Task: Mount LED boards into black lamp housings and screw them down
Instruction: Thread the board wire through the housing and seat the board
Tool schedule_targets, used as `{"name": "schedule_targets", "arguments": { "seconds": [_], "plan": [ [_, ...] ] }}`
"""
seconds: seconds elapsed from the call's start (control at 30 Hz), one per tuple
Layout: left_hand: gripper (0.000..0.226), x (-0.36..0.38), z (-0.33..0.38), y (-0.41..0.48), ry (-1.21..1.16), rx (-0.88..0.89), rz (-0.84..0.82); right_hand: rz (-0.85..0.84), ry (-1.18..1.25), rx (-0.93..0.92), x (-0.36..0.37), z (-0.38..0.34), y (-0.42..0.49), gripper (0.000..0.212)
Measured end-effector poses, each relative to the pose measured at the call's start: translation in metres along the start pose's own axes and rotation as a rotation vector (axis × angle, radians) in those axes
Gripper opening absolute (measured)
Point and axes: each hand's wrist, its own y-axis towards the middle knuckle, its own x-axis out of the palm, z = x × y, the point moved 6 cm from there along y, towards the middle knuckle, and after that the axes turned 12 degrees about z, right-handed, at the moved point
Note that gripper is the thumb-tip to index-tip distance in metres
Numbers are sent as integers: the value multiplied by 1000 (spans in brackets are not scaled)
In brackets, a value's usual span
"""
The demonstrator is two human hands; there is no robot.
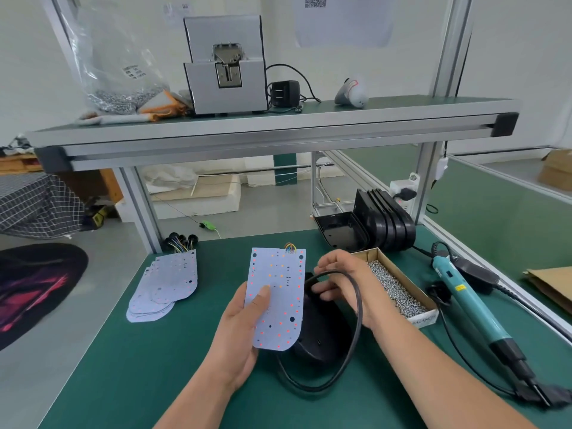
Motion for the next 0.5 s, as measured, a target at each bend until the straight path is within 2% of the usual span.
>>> {"name": "schedule_targets", "arguments": {
  "seconds": [0.1,0.2,0.27,0.37,0.43,0.5],
  "plan": [
    [30,-1,1,0,-15,5,32,78,28,-39,-12,-5,-1,20],
    [35,-3,2,1,-41,13,66,71,167,95,-17,-5,-3,27],
    [38,-4,2,2,-44,22,80,26,43,77,-19,-9,-6,41],
    [36,-4,0,4,-15,30,86,-60,-284,-134,-11,-14,-17,56],
    [30,-2,-3,5,33,35,81,-141,-399,-224,0,-11,-26,68],
    [30,3,-6,3,83,43,58,-202,-443,-301,12,-7,-31,55]
  ]
}}
